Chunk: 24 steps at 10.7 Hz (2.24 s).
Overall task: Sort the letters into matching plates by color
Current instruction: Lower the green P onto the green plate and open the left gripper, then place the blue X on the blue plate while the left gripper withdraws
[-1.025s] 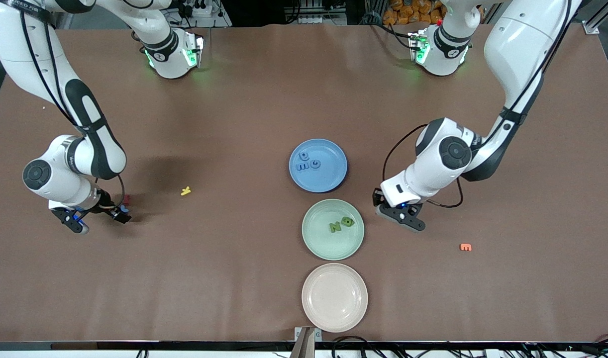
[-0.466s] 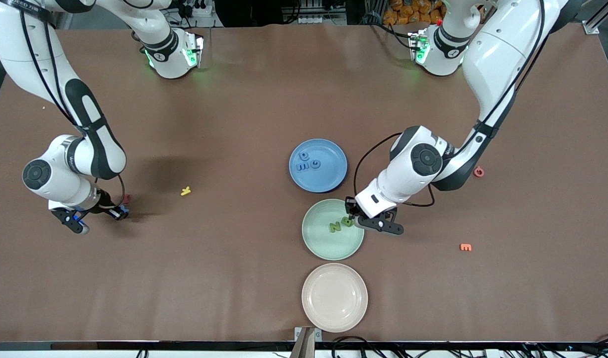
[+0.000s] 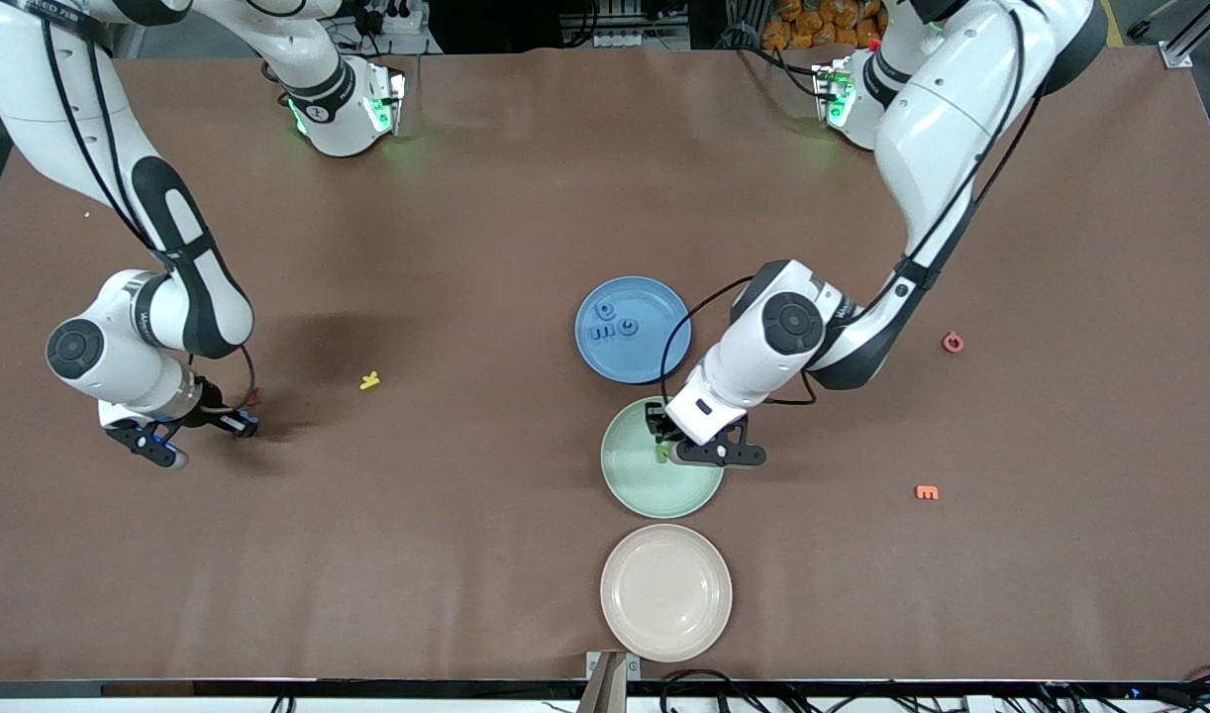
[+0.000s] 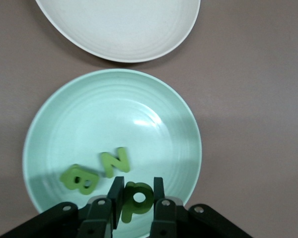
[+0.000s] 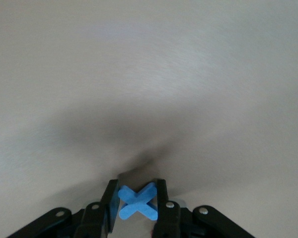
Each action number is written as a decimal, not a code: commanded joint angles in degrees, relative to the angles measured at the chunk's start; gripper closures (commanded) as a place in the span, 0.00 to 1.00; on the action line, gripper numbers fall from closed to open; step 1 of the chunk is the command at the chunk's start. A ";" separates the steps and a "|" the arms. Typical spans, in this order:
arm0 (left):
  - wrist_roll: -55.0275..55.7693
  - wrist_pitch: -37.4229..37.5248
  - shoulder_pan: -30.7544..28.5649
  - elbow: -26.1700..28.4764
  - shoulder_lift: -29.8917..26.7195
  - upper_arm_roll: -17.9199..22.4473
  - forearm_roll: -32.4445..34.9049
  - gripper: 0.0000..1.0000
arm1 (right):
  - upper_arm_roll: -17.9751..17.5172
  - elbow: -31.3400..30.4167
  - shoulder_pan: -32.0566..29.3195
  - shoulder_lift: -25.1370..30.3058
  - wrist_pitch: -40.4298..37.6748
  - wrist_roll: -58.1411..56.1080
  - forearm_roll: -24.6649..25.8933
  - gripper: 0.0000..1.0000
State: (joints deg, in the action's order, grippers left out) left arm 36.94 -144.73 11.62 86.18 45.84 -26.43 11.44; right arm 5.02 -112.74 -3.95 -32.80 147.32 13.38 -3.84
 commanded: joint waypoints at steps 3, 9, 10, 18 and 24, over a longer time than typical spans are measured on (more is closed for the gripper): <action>6.39 0.50 6.13 -4.53 2.06 4.99 -0.81 0.31 | -0.09 7.71 2.63 1.07 -8.36 -14.00 1.46 0.87; -0.96 1.02 5.26 -4.18 -0.13 6.57 2.33 0.00 | -0.27 12.45 12.19 1.69 -17.40 -7.32 1.73 0.87; -3.51 3.55 3.60 -3.74 -1.62 6.48 3.48 0.00 | -0.27 12.98 14.30 1.69 -17.59 -7.49 1.73 0.87; -20.42 40.46 -8.97 -3.65 -21.73 5.69 2.19 0.00 | -1.94 16.15 31.70 0.99 -17.68 -7.23 1.64 0.87; -21.55 50.75 -17.33 -3.73 -31.60 6.04 -1.34 0.00 | -2.03 17.90 44.71 -1.12 -18.91 -6.35 1.38 0.87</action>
State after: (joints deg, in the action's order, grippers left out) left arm 17.16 -96.87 -3.90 80.46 17.25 -20.15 11.29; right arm 2.72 -97.31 37.25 -32.12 129.27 6.24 -3.19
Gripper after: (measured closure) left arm 0.000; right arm 0.656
